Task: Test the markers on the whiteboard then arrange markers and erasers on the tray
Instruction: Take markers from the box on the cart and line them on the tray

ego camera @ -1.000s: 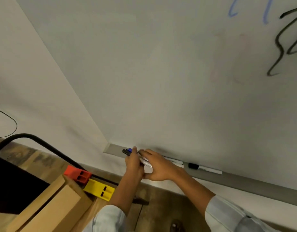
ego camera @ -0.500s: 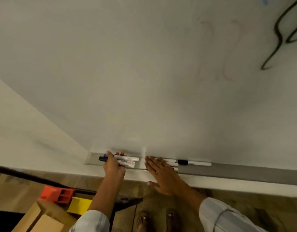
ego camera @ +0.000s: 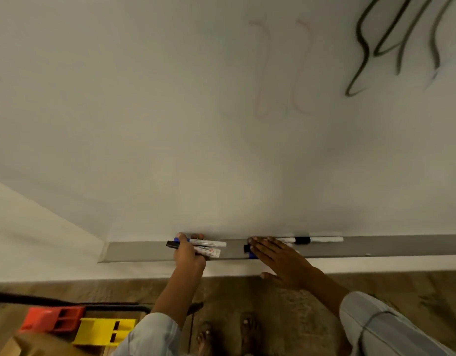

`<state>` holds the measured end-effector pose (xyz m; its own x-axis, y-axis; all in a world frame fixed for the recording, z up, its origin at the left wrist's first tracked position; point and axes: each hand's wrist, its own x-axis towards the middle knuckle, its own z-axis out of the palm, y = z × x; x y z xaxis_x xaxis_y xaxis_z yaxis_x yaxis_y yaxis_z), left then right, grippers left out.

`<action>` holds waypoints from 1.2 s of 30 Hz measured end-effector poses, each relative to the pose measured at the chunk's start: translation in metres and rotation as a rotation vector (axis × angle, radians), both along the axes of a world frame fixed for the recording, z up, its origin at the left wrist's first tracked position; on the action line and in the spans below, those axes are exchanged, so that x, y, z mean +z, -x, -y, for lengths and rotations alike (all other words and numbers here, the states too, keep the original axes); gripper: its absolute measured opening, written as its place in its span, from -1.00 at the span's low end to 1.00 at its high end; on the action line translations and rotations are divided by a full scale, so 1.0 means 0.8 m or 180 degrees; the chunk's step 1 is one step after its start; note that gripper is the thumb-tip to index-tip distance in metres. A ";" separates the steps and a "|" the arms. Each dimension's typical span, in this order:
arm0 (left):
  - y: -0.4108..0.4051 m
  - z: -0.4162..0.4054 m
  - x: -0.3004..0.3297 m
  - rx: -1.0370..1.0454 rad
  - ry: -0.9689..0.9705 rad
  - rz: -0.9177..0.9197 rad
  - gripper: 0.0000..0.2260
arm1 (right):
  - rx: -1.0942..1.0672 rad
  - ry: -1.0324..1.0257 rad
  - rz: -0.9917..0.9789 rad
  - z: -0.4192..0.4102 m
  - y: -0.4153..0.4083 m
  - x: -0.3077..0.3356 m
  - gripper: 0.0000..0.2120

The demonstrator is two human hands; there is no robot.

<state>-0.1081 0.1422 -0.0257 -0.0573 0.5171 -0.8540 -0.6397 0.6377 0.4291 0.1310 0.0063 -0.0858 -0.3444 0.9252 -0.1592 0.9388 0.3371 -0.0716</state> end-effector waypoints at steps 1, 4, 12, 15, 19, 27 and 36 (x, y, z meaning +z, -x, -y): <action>-0.007 0.005 0.000 -0.0019 0.0024 0.0004 -0.76 | -0.0004 -0.0028 -0.0014 0.001 0.000 0.001 -0.32; -0.024 0.015 -0.002 -0.0048 0.0011 0.0001 -0.75 | -0.0106 -0.0297 -0.0270 0.002 0.014 0.009 -0.33; -0.049 0.028 -0.018 -0.0012 -0.0166 -0.0504 -0.60 | -0.0107 -0.0723 -0.0759 -0.034 0.116 0.023 -0.41; -0.053 0.030 -0.026 0.0003 -0.0172 -0.0647 -0.61 | -0.0221 -0.0389 -0.0398 -0.044 0.137 0.012 -0.35; -0.049 0.039 -0.031 -0.0106 -0.0270 -0.0537 -0.72 | -0.0339 -0.0339 -0.0310 -0.040 0.133 -0.007 -0.33; -0.037 0.047 -0.028 -0.0309 -0.0486 -0.1098 -0.63 | -0.0424 -0.0399 -0.0295 -0.041 0.129 -0.024 -0.40; -0.016 0.028 -0.029 -0.0531 -0.0287 -0.1841 -0.56 | -0.0596 -0.1008 -0.0666 -0.061 0.137 -0.011 -0.61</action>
<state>-0.0953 0.1201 -0.0490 -0.4108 0.6279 -0.6610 -0.1813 0.6543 0.7342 0.0213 0.0553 -0.0944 -0.1604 0.9669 0.1985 0.9621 0.1981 -0.1875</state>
